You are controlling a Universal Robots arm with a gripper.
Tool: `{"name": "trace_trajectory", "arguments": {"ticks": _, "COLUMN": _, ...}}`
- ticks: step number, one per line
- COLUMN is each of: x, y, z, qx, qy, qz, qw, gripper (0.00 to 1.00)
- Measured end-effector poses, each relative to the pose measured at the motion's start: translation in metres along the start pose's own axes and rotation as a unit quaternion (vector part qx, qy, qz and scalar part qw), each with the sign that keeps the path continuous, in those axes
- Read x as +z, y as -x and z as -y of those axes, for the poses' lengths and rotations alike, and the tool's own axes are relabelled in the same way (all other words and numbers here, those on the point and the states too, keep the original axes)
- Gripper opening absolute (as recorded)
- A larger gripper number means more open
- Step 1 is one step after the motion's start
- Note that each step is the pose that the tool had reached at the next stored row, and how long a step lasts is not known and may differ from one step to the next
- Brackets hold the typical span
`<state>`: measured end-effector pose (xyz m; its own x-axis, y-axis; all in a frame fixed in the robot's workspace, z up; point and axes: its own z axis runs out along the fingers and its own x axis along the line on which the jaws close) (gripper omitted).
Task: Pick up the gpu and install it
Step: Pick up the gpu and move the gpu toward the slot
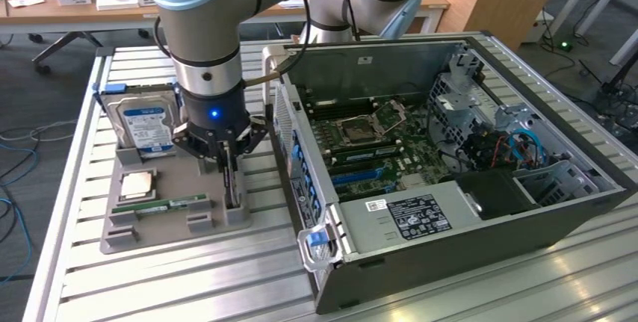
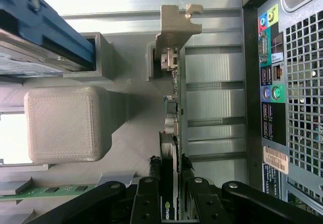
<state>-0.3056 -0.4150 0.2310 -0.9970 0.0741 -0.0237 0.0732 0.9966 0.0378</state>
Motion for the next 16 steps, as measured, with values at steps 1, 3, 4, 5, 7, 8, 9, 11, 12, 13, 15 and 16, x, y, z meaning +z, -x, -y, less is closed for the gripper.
{"name": "trace_trajectory", "arguments": {"ticks": 1, "x": 0.0, "y": 0.0, "z": 0.0, "qx": 0.0, "qy": 0.0, "qz": 0.0, "qw": 1.0, "gripper": 0.26}}
{"name": "trace_trajectory", "arguments": {"ticks": 3, "x": 0.0, "y": 0.0, "z": 0.0, "qx": 0.0, "qy": 0.0, "qz": 0.0, "qw": 1.0, "gripper": 0.26}}
{"name": "trace_trajectory", "arguments": {"ticks": 4, "x": 0.0, "y": 0.0, "z": 0.0, "qx": 0.0, "qy": 0.0, "qz": 0.0, "qw": 1.0, "gripper": 0.26}}
{"name": "trace_trajectory", "arguments": {"ticks": 5, "x": 0.0, "y": 0.0, "z": 0.0, "qx": 0.0, "qy": 0.0, "qz": 0.0, "qw": 1.0, "gripper": 0.26}}
{"name": "trace_trajectory", "arguments": {"ticks": 7, "x": 0.0, "y": 0.0, "z": 0.0, "qx": 0.0, "qy": 0.0, "qz": 0.0, "qw": 1.0, "gripper": 0.26}}
{"name": "trace_trajectory", "arguments": {"ticks": 8, "x": 0.0, "y": 0.0, "z": 0.0, "qx": 0.0, "qy": 0.0, "qz": 0.0, "qw": 1.0, "gripper": 0.26}}
{"name": "trace_trajectory", "arguments": {"ticks": 9, "x": 0.0, "y": 0.0, "z": 0.0, "qx": 0.0, "qy": 0.0, "qz": 0.0, "qw": 1.0, "gripper": 0.26}}
{"name": "trace_trajectory", "arguments": {"ticks": 11, "x": 0.0, "y": 0.0, "z": 0.0, "qx": -0.004, "qy": 0.0001, "qz": -0.0001, "qw": 1.0, "gripper": 0.26}}
{"name": "trace_trajectory", "arguments": {"ticks": 12, "x": 0.0, "y": -0.0001, "z": -0.0001, "qx": -0.009, "qy": 0.0002, "qz": -0.0003, "qw": 1.0, "gripper": 0.26}}
{"name": "trace_trajectory", "arguments": {"ticks": 13, "x": 0.0, "y": 0.0, "z": -0.0001, "qx": -0.015, "qy": 0.0004, "qz": -0.0005, "qw": 0.9999, "gripper": 0.26}}
{"name": "trace_trajectory", "arguments": {"ticks": 15, "x": 0.0, "y": 0.0, "z": 0.0, "qx": -0.023, "qy": 0.0005, "qz": -0.0008, "qw": 0.9997, "gripper": 0.26}}
{"name": "trace_trajectory", "arguments": {"ticks": 16, "x": 0.0, "y": 0.0, "z": 0.0, "qx": -0.024, "qy": 0.0006, "qz": -0.0009, "qw": 0.9997, "gripper": 0.26}}
